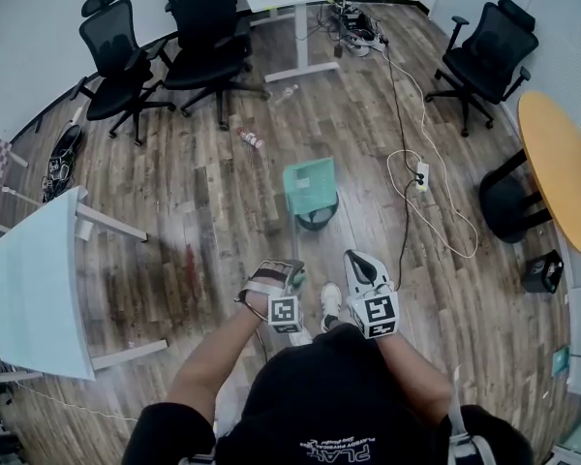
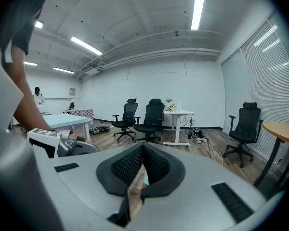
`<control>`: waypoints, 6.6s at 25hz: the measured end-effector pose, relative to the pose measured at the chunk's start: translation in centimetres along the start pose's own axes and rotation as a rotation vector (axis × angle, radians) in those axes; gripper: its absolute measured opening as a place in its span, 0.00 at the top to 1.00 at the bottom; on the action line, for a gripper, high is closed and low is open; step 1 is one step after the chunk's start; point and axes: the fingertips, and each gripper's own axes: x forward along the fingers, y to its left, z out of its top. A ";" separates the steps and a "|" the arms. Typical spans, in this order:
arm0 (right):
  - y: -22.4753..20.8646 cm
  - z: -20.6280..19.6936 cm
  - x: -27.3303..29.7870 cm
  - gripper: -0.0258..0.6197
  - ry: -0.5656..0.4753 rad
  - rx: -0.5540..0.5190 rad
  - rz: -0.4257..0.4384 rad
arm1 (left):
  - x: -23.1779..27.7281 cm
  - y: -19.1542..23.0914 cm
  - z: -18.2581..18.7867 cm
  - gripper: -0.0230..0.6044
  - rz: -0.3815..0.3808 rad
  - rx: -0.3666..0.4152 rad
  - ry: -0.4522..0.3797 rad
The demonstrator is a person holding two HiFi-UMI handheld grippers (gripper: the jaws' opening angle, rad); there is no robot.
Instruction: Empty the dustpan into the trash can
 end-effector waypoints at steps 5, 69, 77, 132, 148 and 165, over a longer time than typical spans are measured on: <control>-0.3 0.0 0.3 0.93 0.000 -0.009 0.009 | 0.0 4.3 -1.5 0.81 0.095 -0.283 -0.004; -1.8 -3.5 18.9 0.93 0.085 -0.050 0.389 | -0.1 6.8 -21.6 0.81 0.499 -1.560 0.338; -0.4 -5.5 20.9 0.93 0.130 -0.052 0.413 | 2.8 4.5 -23.9 0.81 0.448 -1.594 0.384; -1.6 -8.8 25.2 0.93 0.226 -0.008 0.351 | 7.4 5.0 -30.4 0.74 0.446 -1.577 0.441; -2.0 0.3 20.6 0.93 -0.010 0.016 0.303 | -3.7 16.7 -19.1 0.84 0.658 -1.558 0.012; -2.0 9.5 15.4 0.93 -0.194 -0.099 0.266 | -7.5 20.5 -7.5 0.93 0.603 -1.438 -0.290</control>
